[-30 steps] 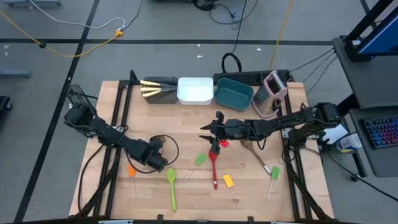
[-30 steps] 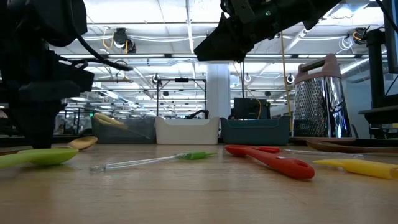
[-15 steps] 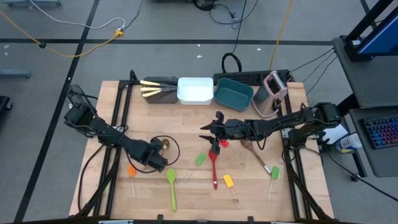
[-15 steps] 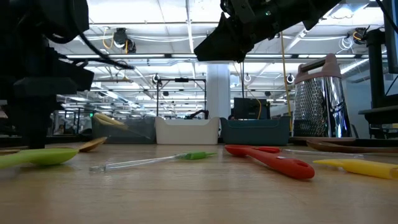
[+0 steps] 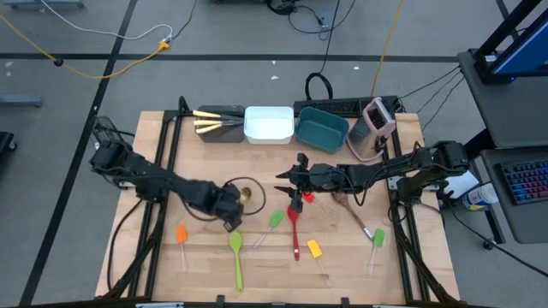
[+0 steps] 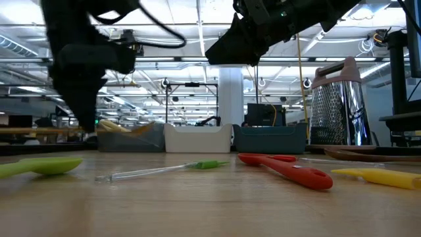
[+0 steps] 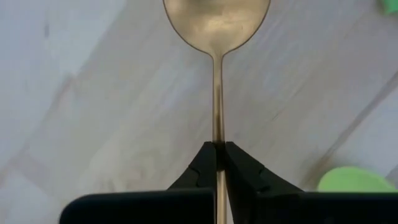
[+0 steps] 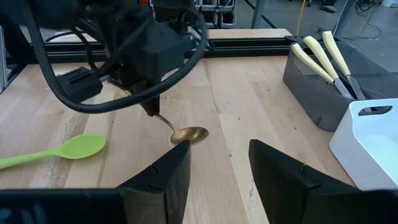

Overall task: Pick & Place Kitchen Items
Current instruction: Put the gold serving spoon into the white bin

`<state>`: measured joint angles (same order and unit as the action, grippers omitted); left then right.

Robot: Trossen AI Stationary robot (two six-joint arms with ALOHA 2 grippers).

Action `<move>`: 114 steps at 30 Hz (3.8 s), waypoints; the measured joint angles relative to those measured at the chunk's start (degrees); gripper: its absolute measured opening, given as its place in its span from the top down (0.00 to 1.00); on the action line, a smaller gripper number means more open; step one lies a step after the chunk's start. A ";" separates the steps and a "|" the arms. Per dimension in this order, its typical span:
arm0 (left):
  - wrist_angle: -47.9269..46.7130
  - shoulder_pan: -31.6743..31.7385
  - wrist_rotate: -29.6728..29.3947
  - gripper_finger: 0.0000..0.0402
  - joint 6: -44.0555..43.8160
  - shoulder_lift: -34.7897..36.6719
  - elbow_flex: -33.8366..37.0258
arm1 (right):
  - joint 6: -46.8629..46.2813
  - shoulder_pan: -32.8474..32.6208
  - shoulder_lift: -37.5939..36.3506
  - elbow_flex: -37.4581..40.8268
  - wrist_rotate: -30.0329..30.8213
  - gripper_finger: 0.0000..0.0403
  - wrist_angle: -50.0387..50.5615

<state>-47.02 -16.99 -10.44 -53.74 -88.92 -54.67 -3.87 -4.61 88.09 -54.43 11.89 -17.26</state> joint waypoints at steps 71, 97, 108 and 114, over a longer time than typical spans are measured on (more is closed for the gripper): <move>19.82 39.98 -9.39 0.98 94.15 -14.37 -24.42 | -22.95 -0.01 0.00 24.59 0.00 0.62 -13.97; 23.71 46.71 -4.67 0.95 100.04 -22.56 -24.40 | -24.02 -0.01 0.00 24.59 0.03 0.61 -14.64; 22.60 49.67 1.21 0.95 98.61 -22.56 -24.40 | -24.02 -0.01 0.00 24.59 0.03 0.61 -14.64; 22.28 50.14 1.63 0.95 98.60 -22.56 -24.40 | -24.01 -0.01 0.00 24.59 0.03 0.61 -14.64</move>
<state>-24.74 33.15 -8.81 44.86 -111.48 -79.07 -27.88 -4.62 88.09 -29.85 11.92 -31.90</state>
